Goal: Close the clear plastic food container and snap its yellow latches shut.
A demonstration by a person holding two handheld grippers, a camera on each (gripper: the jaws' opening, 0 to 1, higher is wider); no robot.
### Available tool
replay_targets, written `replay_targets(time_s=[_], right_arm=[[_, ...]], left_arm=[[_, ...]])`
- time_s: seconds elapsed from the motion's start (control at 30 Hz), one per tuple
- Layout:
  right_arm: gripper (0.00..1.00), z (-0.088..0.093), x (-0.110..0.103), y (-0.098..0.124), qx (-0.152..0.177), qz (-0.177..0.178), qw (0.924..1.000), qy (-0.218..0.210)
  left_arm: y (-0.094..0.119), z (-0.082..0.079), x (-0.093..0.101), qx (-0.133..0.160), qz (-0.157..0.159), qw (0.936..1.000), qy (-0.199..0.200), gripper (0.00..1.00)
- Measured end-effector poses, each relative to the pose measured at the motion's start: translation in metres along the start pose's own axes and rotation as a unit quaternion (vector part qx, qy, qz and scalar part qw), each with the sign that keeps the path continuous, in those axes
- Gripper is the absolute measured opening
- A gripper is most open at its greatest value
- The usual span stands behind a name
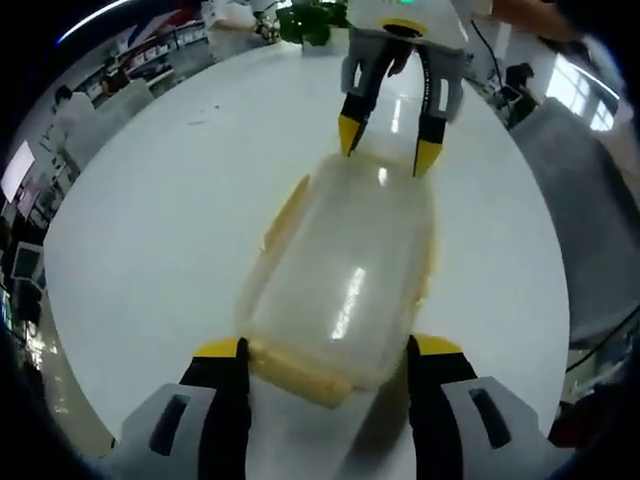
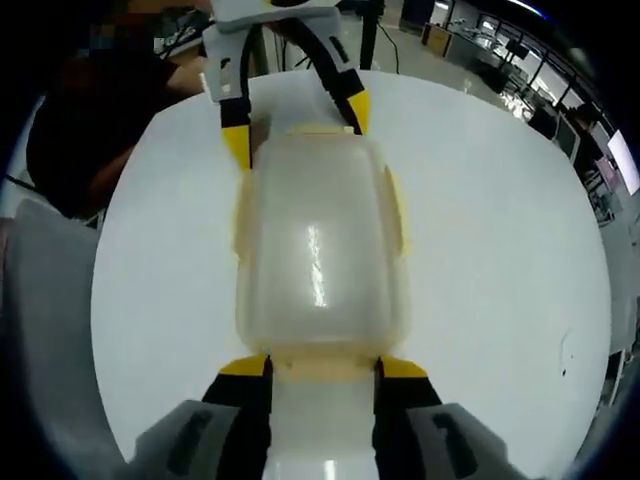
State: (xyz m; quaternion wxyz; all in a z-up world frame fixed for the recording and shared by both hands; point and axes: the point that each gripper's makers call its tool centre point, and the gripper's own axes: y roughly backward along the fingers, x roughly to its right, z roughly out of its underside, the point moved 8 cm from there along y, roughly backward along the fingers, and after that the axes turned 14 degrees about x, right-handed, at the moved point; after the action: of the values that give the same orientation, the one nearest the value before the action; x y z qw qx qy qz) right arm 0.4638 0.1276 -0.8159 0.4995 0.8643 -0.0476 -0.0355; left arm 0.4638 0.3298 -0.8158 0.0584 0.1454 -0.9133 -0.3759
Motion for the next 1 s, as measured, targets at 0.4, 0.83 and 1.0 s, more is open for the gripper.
replay_targets(time_s=[0.4,0.83,1.0], right_arm=[[0.37,-0.001,0.000,0.000,-0.001,-0.008,1.0000,0.005],[0.37,0.003,0.002,0.002,0.007,-0.020,0.9992,0.033],[0.38,0.003,0.001,0.003,0.008,-0.030,0.9983,0.049]], left_arm=[[0.006,0.000,-0.002,-0.067,0.069,0.9919,-0.082,0.55],[0.011,0.002,-0.006,-0.062,0.084,0.9901,-0.094,0.38],[0.009,0.000,-0.006,-0.064,0.086,0.9894,-0.097,0.38]])
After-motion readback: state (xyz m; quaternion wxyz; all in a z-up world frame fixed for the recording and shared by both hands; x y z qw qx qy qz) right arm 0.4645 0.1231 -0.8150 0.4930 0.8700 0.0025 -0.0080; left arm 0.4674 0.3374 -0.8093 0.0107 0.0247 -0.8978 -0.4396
